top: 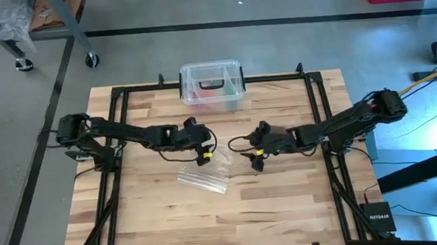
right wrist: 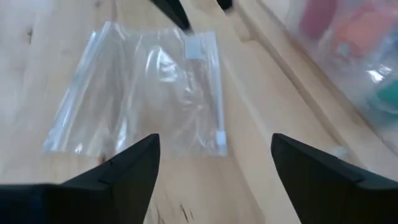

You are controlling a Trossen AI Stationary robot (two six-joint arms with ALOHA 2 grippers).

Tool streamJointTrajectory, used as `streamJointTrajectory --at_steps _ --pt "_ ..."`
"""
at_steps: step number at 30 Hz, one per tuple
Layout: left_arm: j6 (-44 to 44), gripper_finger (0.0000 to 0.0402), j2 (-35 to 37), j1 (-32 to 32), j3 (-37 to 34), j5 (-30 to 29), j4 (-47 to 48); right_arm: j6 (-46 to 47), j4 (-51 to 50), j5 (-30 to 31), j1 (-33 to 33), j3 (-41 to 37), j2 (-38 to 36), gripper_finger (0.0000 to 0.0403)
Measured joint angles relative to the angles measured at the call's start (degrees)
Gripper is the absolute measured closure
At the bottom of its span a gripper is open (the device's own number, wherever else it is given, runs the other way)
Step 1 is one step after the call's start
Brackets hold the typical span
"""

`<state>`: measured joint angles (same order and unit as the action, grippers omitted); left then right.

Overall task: Roll bandage
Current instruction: Open the transparent zip bag

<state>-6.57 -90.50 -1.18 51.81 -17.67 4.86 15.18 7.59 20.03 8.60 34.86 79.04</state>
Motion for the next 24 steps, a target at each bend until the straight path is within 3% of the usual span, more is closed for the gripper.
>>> streamJointTrajectory --at_steps 6,13,16,22,24 --pt "1.13 0.0196 -9.44 -3.62 0.0 0.98 -1.87 -0.02 3.74 0.4 0.0 -0.61 5.2 0.01" --pt "2.28 0.0207 -14.25 -6.34 0.26 11.34 -3.77 -0.2 4.31 -1.62 0.0 -0.65 7.18 0.01" --pt "3.61 0.0245 -14.29 -6.48 0.26 12.97 -3.59 -0.24 4.53 -1.62 0.0 -0.62 7.15 0.0101" --pt "7.29 0.0367 -14.36 -6.37 0.2 14.65 -2.97 -0.29 4.25 -1.62 0.0 -0.62 7.15 0.0101" --pt "8.28 0.0391 -14.38 -6.2 0.15 14.71 -2.93 -0.29 4.36 -1.62 0.0 -0.62 7.15 0.0101"
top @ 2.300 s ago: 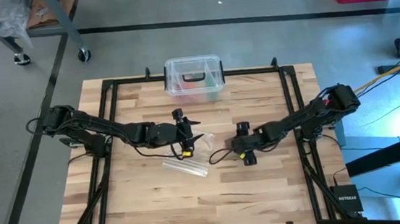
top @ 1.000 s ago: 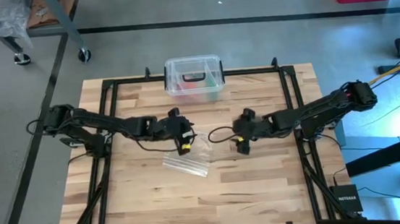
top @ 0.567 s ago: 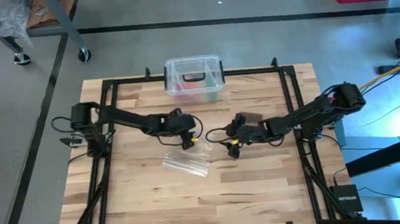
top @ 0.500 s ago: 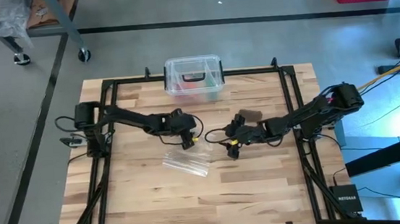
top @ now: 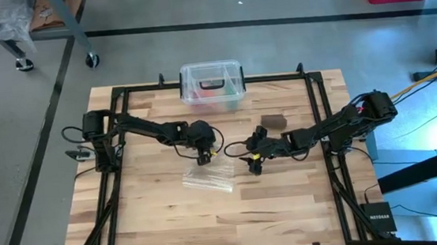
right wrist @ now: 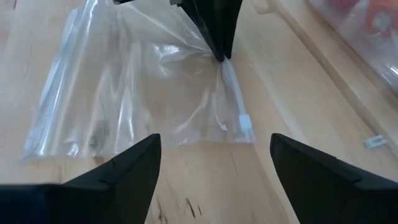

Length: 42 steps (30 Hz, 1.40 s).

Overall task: Roll bandage
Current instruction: Open the transparent zip bag

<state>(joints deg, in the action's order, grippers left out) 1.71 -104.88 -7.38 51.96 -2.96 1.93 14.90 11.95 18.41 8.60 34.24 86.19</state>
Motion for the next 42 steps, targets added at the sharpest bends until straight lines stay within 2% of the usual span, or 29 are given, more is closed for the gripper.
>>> streamJointTrajectory --at_steps 7,11,14,18,21,25,31,34,39,42 --pt "1.28 0.0398 2.42 1.96 0.1 -3.47 1.89 0.15 -1.73 0.0 0.0 0.18 -0.34 0.01" --pt "3.57 0.04 7.58 5.43 0.89 -11.15 1.94 0.57 -13.66 0.32 0.0 3.27 -3.34 0.0101" --pt "6.16 0.04 11.74 8.78 1.33 -18.9 0.82 2.64 -17.6 0.3 0.04 4.35 -6.08 0.0101" --pt "10.11 0.04 16.14 13.11 1.5 -26.57 -1.31 2.9 -17.16 0.03 0.04 4.35 -8.53 0.0101" --pt "12.27 0.04 18.76 15.38 1.73 -29.91 -2.12 0.65 -8.65 -0.63 0.04 2.11 -9.49 0.0101" --pt "12.69 0.04 19.69 16.9 1.64 -32.28 -2.27 -0.16 3.89 -6.49 0.0 -2.01 -9.62 0.0101" --pt "14.06 0.04 19.8 17.57 1.64 -32.61 -2.53 -1.09 20.25 -6.95 0.0 -5.04 -8.71 0.0101" --pt "14.08 0.0399 19.87 17.56 1.66 -32.34 -3.86 -1.25 20.69 -6.14 0.0 -5.27 -7.78 0.01" --pt "14.95 0.0399 19.87 17.55 1.66 -28.01 -5.28 -0.5 20.92 -6.99 0.0 -4.63 -7.55 0.0101" --pt "15.27 0.0399 19.87 17.93 1.66 -27.86 -5.27 -1.19 22.17 -6.99 0.0 -4.03 -8.15 0.0116"
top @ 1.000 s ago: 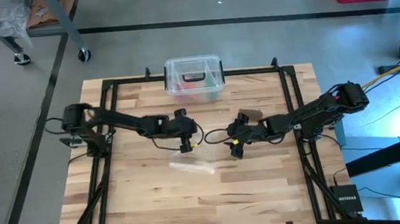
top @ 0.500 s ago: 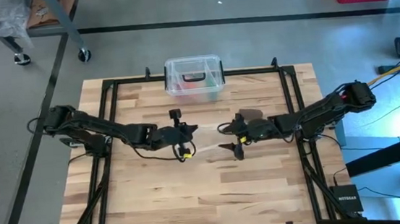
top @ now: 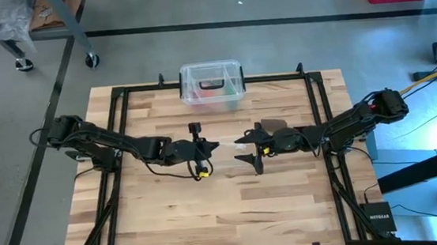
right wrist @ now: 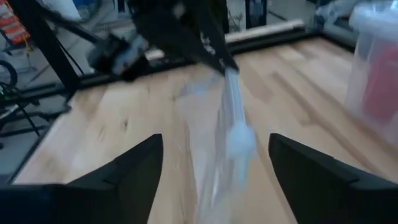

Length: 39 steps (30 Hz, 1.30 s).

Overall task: Roll bandage
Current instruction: Open the transparent zip bag

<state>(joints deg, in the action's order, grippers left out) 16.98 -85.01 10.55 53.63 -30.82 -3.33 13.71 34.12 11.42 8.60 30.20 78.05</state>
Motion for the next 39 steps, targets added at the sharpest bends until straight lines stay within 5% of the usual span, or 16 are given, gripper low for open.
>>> streamJointTrajectory --at_steps 5,13,19,27,34,39 --pt "-0.01 0.0399 0.0 -0.02 0.0 -0.01 -0.26 -0.63 -0.47 0.02 0.0 0.14 -0.01 0.0192" --pt "-2.29 0.0398 0.0 -0.02 0.0 -0.01 -0.46 -3.4 -1.45 0.04 0.02 0.14 -0.01 0.0385" --pt "-7.94 0.0398 0.0 -0.11 0.0 0.48 -0.59 -3.97 -2.14 0.79 0.07 0.14 -0.01 0.0389" --pt "-11.89 0.0397 0.0 -0.88 3.21 9.6 1.81 -6.22 -4.32 3.19 0.0 0.14 -0.01 0.0398" --pt "-13.16 0.0397 0.0 -0.4 3.72 9.28 4.87 -4.98 -4.46 2.51 0.07 0.21 -0.01 0.04" --pt "-12.13 0.0397 0.0 -0.84 3.78 3.4 8.61 -5.0 -4.23 2.01 0.04 0.36 0.01 0.04"
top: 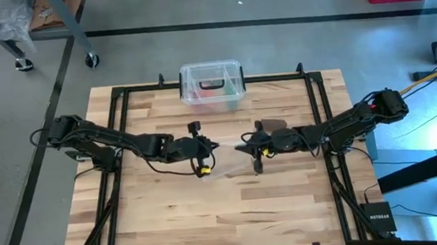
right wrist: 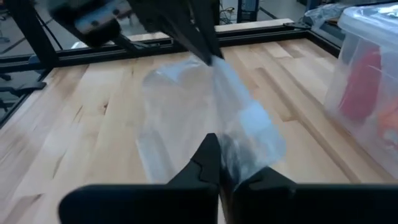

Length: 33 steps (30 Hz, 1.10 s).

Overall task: Roll bandage
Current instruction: Open the transparent zip bag

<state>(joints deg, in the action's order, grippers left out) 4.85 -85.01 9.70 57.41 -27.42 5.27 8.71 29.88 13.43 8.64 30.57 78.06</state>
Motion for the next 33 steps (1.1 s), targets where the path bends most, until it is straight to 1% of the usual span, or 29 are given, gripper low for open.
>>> streamJointTrajectory --at_steps 3,5,10,12,14,16,19,21,23,26,31,33 --pt "-1.39 0.0382 0.0 -0.31 0.02 -0.71 0.66 0.0 -0.25 -0.2 -0.09 0.02 0.0 0.04" --pt "-2.14 0.0353 0.0 -0.35 -0.07 -1.46 1.42 -0.02 -0.91 -0.61 -0.01 -0.07 0.03 0.04" --pt "-1.41 0.0265 0.09 -0.4 -0.07 -1.62 0.51 -0.02 -0.65 -1.01 0.02 -0.07 0.04 0.0401" --pt "-1.29 0.0242 0.39 -0.15 -0.09 -1.51 -1.51 -0.02 -0.59 -1.02 0.02 -0.07 0.04 0.0401" --pt "-2.02 0.023 0.8 0.27 0.34 -1.43 -4.73 -0.02 -0.5 -1.04 0.02 -0.07 0.04 0.0401" --pt "-2.83 0.0225 1.01 0.47 0.64 0.54 -9.12 -0.18 0.19 -1.05 0.02 -0.09 0.04 0.0401" --pt "-4.01 0.0228 0.59 -0.23 0.7 8.21 -14.89 -0.25 1.79 -1.23 0.02 -0.09 0.06 0.0401" --pt "-5.1 0.0233 -0.44 -0.81 0.7 11.27 -18.2 -0.49 4.69 -2.36 0.02 -0.09 0.57 0.04" --pt "-5.83 0.0239 -2.0 -1.3 0.7 11.63 -21.18 -1.18 6.59 -2.73 0.57 -0.09 1.38 0.04" --pt "-6.15 0.0248 -4.26 -1.95 0.68 11.65 -23.46 -2.47 7.65 -1.16 1.9 -0.09 2.54 0.04" --pt "-6.15 0.0258 -7.19 -2.48 0.66 11.86 -25.72 -3.17 8.1 -0.93 2.21 -0.09 3.39 0.04" --pt "-6.11 0.0262 -8.19 -2.74 0.68 13.72 -25.9 -3.17 8.25 -0.48 2.21 -0.09 3.39 0.04"
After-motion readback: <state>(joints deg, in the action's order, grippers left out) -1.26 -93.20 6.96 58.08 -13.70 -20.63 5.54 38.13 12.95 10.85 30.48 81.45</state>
